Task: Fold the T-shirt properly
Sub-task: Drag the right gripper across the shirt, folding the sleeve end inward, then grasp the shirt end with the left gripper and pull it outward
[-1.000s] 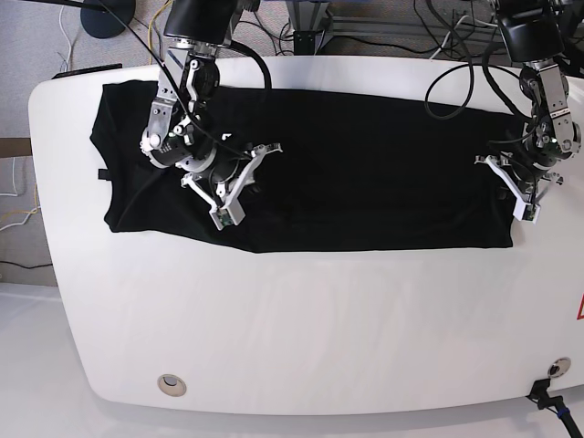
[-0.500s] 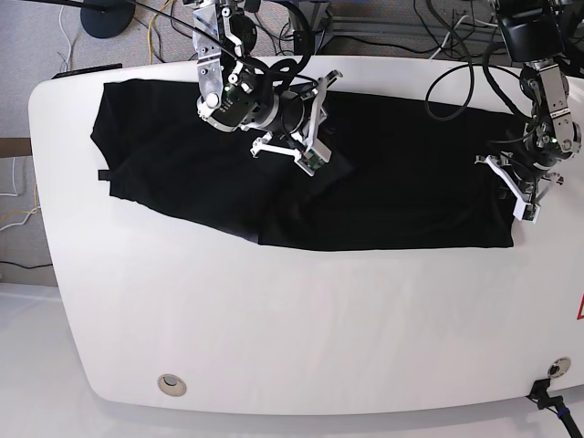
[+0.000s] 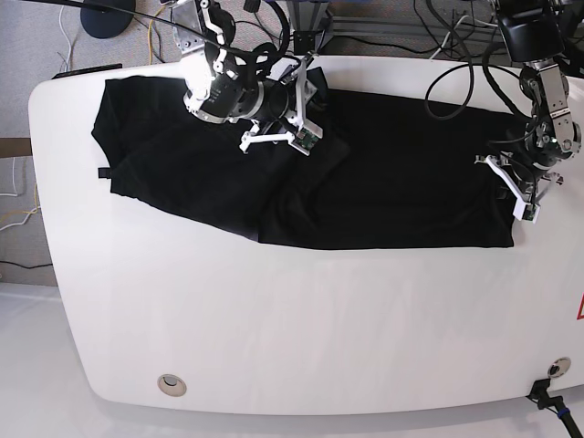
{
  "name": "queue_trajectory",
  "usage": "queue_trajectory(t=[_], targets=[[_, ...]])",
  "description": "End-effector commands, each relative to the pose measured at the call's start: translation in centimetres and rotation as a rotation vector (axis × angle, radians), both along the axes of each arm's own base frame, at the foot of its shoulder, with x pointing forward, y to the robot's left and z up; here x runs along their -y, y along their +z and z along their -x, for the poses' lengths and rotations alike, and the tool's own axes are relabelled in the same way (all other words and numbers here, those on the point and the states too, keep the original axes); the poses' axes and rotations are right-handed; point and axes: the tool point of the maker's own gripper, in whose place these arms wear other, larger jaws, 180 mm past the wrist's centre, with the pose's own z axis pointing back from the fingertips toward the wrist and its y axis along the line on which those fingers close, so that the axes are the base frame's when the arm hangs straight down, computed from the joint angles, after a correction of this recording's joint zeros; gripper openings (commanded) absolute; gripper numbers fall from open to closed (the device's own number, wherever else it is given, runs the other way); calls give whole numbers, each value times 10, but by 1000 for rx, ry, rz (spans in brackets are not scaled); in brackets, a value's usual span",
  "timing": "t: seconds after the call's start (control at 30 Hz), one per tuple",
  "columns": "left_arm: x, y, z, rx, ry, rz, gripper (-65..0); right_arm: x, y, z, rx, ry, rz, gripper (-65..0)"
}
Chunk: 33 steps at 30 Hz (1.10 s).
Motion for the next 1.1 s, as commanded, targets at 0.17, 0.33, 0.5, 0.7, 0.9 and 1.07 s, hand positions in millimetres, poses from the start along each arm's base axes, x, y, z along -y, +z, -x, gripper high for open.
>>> queue_trajectory(t=[0.17,0.33,0.5,0.7,0.9,1.07], targets=[[-6,18,-11,57,-2,-12,-650,42,34,-70,184,-148,38,-429],[-5,27,-15,83,-12,-24,-650,119,44,-113,305,-298,215,-429],[10,59,-11,197,-86,-69,-650,153,40,-114,359,-375,259,-439],[43,96,2,382,-185,-66,-650,162,32,-98,364,-473,166,-650],[64,78,16,417,-196,-71,-650,157,3,-76,284,-469,139,-650],[59,25,38,266,-175,-73,-650,152,-34,-63,196,-476,91,-650]])
